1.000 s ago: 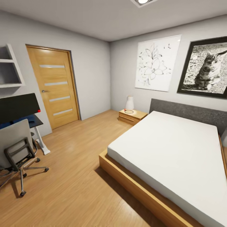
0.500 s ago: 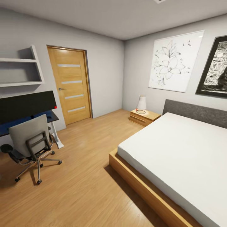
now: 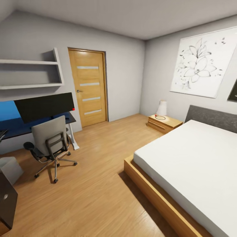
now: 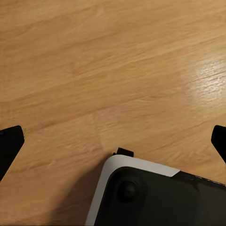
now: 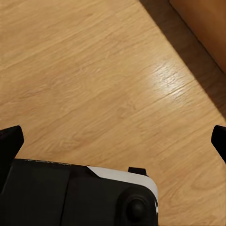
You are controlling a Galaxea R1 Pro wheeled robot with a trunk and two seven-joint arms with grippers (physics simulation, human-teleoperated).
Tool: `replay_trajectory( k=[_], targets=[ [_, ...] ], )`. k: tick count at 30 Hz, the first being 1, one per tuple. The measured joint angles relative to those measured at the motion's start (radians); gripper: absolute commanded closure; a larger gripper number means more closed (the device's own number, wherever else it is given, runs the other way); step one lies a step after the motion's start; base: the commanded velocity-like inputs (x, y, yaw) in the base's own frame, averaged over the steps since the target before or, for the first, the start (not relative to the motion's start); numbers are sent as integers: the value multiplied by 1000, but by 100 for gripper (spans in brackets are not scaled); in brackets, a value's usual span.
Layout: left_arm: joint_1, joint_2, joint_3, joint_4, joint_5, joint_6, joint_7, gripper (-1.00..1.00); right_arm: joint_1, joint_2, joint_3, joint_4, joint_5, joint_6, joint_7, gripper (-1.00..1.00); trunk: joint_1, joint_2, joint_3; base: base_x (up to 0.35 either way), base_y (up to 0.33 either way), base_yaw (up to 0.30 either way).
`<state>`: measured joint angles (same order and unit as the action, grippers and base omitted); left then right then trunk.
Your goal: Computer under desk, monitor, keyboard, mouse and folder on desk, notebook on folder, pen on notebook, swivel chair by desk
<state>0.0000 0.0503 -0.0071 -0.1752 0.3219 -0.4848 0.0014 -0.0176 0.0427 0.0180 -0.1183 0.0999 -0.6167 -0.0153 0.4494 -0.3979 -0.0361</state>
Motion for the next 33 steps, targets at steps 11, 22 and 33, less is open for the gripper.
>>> replay_trajectory(
  k=[11,22,33],
  targets=[
    [0,-1,-1,0,0,0,0,-100,0,-6,-3,1,-1,1,0,-100,0,0,-6,12,0,263],
    [0,-1,-1,0,0,3,0,-100,0,-4,0,3,7,0,1,-100,-1,0,-7,274,0,57],
    [0,-1,-1,0,0,7,1,-100,0,-4,-1,3,7,0,1,-100,-1,0,-7,320,0,0]
  ],
)
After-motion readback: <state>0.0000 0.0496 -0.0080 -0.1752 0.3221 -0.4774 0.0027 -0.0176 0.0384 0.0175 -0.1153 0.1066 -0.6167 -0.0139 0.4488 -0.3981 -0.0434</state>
